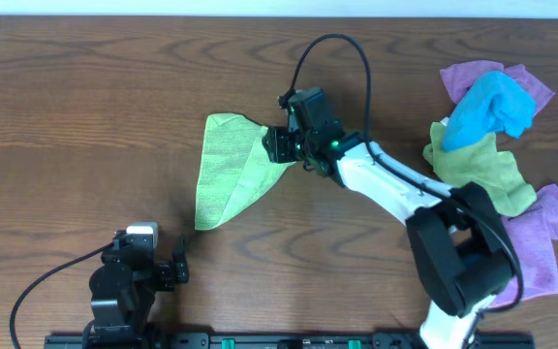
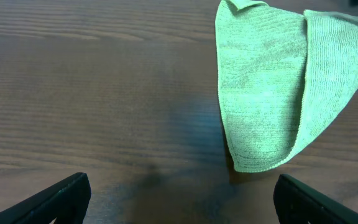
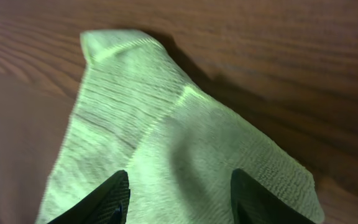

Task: Fold the cloth
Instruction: 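Lower the held towel onto the table center and release it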

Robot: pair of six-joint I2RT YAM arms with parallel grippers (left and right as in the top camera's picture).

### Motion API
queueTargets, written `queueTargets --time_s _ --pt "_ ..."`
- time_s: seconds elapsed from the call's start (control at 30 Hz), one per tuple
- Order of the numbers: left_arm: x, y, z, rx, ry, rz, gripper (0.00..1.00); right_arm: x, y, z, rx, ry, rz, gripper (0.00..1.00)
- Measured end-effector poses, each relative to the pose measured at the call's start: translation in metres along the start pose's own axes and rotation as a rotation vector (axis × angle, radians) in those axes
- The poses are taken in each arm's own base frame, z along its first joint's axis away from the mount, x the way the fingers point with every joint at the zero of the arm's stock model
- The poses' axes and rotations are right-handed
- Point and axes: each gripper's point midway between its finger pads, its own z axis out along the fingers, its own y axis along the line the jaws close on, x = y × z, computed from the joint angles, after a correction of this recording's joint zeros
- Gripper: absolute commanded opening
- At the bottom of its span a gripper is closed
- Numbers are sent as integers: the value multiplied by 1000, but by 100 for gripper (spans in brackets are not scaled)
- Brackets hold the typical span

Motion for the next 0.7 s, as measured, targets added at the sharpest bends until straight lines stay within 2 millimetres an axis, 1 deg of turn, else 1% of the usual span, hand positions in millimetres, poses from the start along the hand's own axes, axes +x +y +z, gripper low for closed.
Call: queueTargets --time_s 0.1,0.23,0.33,0.4,0.43,0.47,0.53,0.7 --pt "0 0 0 0 0 0 95 4 -4 5 10 12 2 52" --pt "0 0 0 0 0 0 95 8 -7 12 18 21 -2 49" --pt "0 0 0 0 0 0 95 13 -8 18 22 33 -7 49" --pt "0 0 0 0 0 0 95 18 -8 22 25 45 -10 45" --pt "0 0 0 0 0 0 95 20 -7 24 26 49 -13 39" --pt "0 0 0 0 0 0 95 22 -7 25 26 53 -20 30" --pt "0 0 0 0 0 0 95 22 -5 26 22 52 -25 2" --pt "0 0 0 0 0 0 95 15 -1 24 18 41 -26 1"
